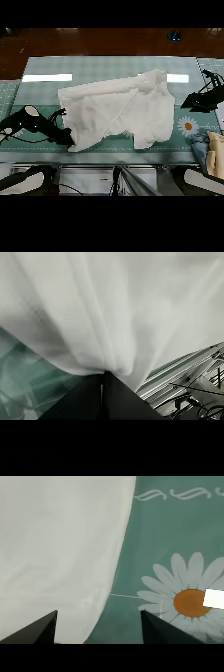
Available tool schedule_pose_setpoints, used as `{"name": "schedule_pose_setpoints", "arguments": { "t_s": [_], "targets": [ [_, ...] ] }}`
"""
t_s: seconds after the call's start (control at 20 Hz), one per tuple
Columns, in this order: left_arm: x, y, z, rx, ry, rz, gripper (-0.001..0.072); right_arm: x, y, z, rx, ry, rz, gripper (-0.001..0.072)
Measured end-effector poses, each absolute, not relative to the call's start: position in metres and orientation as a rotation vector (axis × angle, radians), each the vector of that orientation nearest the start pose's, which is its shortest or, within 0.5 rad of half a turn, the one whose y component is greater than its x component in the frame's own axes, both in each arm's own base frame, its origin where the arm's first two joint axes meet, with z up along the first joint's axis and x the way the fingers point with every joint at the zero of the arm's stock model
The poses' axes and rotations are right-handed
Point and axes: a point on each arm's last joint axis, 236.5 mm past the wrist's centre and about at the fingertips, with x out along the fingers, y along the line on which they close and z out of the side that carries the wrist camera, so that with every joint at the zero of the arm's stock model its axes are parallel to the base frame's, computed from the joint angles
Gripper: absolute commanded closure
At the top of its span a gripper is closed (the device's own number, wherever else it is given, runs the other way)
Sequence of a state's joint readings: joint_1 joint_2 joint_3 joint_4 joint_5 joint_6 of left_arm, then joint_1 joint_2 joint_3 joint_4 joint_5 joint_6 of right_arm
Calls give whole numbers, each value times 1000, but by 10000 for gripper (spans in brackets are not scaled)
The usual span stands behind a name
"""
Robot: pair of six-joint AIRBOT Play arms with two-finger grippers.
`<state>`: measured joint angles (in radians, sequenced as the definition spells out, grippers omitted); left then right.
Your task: Fold the shirts.
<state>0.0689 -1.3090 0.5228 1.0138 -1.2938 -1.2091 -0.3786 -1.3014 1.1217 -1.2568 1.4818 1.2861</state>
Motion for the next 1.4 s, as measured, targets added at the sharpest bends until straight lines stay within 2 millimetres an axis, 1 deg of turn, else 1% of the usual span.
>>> {"name": "schedule_pose_setpoints", "arguments": {
  "t_s": [0.2,0.3,0.4,0.6,0.7,0.8,0.85,1.0,1.05,1.1,1.15,1.2,1.25,1.3,1.35,1.4],
  "targets": [
    [156,-112,-119,-477,1892,-482,679,300,-58,6,329,1492,83,111],
    [159,-111,-118,-462,1871,-489,678,297,-68,5,371,1475,51,111],
    [165,-110,-117,-442,1834,-490,679,289,-68,-3,460,1469,46,110],
    [173,-108,-115,-416,1787,-495,678,259,-53,-38,616,1523,75,111],
    [176,-109,-114,-401,1764,-514,679,248,-41,-56,677,1533,82,118],
    [179,-111,-112,-400,1742,-532,679,245,-30,-73,745,1513,78,119],
    [179,-112,-111,-402,1735,-538,679,247,-23,-79,785,1491,79,118],
    [180,-116,-107,-415,1726,-556,679,249,-1,-93,839,1462,90,120],
    [180,-118,-106,-420,1726,-563,679,249,9,-96,847,1465,103,160],
    [180,-118,-105,-422,1725,-564,679,251,19,-98,852,1464,110,390],
    [180,-119,-105,-423,1724,-568,679,253,25,-104,830,1462,104,683],
    [180,-119,-104,-424,1725,-571,679,254,30,-108,804,1461,102,684],
    [181,-119,-103,-422,1719,-575,679,259,39,-107,804,1448,115,684],
    [184,-119,-99,-416,1706,-582,679,266,48,-103,809,1425,145,684],
    [189,-119,-93,-407,1687,-593,680,275,59,-90,824,1391,200,684],
    [199,-118,-82,-397,1650,-604,680,284,70,-72,843,1348,266,684]
  ]
}}
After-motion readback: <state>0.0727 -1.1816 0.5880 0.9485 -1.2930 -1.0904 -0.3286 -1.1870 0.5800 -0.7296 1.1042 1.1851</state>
